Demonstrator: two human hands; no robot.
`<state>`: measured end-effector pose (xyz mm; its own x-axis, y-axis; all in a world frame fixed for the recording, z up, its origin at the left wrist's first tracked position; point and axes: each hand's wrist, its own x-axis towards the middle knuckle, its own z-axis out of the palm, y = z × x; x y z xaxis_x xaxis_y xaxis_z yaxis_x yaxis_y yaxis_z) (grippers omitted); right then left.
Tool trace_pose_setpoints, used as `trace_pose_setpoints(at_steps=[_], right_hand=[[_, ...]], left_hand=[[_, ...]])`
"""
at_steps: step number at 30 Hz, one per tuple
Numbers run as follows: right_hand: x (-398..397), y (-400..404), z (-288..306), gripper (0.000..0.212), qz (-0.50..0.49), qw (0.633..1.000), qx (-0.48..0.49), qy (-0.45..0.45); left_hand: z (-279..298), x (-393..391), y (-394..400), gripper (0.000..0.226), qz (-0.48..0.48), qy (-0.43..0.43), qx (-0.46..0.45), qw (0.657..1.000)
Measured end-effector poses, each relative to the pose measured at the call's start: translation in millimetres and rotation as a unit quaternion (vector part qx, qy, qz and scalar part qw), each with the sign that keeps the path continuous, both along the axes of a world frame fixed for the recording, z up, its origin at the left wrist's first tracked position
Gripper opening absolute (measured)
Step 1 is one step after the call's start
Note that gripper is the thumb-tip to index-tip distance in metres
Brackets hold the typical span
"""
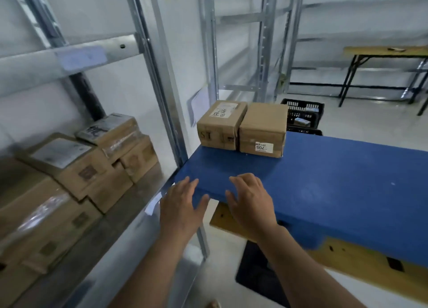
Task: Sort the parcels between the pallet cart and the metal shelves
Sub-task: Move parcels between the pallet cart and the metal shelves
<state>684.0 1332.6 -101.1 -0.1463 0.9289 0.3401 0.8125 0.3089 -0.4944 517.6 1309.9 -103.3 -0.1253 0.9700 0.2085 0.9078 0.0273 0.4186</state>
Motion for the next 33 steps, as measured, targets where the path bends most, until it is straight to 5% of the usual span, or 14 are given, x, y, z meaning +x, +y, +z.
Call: trace_pose_setpoints(at_steps=[14, 22, 33], right_hand=[[-137, -91, 20, 0.043, 0.216, 0.974, 0.045, -0.056], [-223, -198, 36, 0.027, 0.285, 0.953, 0.095, -0.027], [-305, -358, 32, 0.033, 0.372, 0.923, 0.082, -0.051]], left_hand=[[6, -112, -144, 0.060, 0.202, 0.024, 0.026, 0.979], [16, -188, -270, 0.061, 0.258, 0.055, 0.029, 0.964], [6, -248, -444, 0.061, 0.316, 0.036, 0.031, 0.948]])
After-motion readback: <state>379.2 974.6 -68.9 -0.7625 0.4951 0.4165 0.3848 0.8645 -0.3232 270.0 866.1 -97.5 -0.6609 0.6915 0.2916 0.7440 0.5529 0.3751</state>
